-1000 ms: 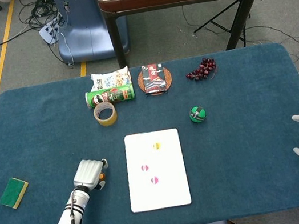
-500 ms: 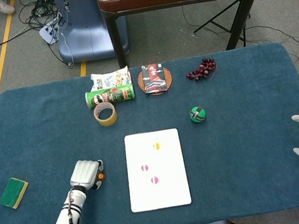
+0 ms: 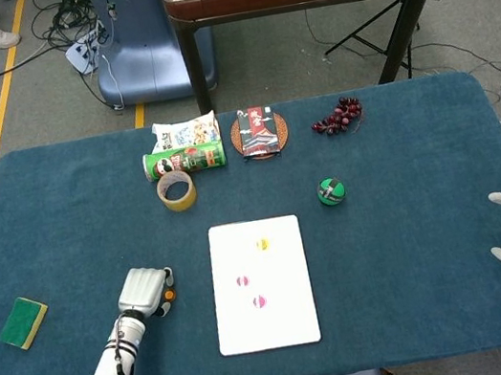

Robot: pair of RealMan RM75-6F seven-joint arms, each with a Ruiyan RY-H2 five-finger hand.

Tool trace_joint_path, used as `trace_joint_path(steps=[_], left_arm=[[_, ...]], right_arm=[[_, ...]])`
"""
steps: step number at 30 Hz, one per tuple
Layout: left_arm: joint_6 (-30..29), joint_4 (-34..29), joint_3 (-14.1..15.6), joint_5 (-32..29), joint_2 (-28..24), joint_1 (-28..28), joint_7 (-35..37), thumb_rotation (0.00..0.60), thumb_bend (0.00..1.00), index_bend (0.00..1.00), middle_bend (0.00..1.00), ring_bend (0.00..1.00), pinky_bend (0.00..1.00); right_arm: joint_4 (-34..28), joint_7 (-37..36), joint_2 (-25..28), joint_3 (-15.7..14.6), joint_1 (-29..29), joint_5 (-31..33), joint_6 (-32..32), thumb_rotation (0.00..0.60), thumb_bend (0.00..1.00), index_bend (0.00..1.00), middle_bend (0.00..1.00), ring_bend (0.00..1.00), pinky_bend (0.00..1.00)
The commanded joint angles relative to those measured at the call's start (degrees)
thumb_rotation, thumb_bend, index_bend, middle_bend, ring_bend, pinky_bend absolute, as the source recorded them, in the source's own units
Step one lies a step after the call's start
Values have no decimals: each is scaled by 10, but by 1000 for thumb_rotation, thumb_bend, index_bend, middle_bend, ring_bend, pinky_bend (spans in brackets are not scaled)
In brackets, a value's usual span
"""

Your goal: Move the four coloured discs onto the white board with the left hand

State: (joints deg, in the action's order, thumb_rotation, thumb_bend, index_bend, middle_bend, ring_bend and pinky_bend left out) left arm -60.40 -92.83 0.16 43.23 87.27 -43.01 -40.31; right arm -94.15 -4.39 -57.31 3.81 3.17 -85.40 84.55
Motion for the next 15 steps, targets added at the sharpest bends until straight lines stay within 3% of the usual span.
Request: trace_joint_path(steps=[1, 15], left_arm=[[1, 1, -1, -1, 2, 0, -1, 600, 267, 527, 1000, 1000, 1000], [-3, 9, -2, 5, 9, 4, -10, 600, 267, 593, 1000, 1000, 1000]], right_arm=[[0, 0, 0, 0, 0, 0, 0, 600, 0, 248, 277, 286, 479], [1, -2, 0, 0, 0, 0, 1, 600, 0, 248, 277, 286, 479]])
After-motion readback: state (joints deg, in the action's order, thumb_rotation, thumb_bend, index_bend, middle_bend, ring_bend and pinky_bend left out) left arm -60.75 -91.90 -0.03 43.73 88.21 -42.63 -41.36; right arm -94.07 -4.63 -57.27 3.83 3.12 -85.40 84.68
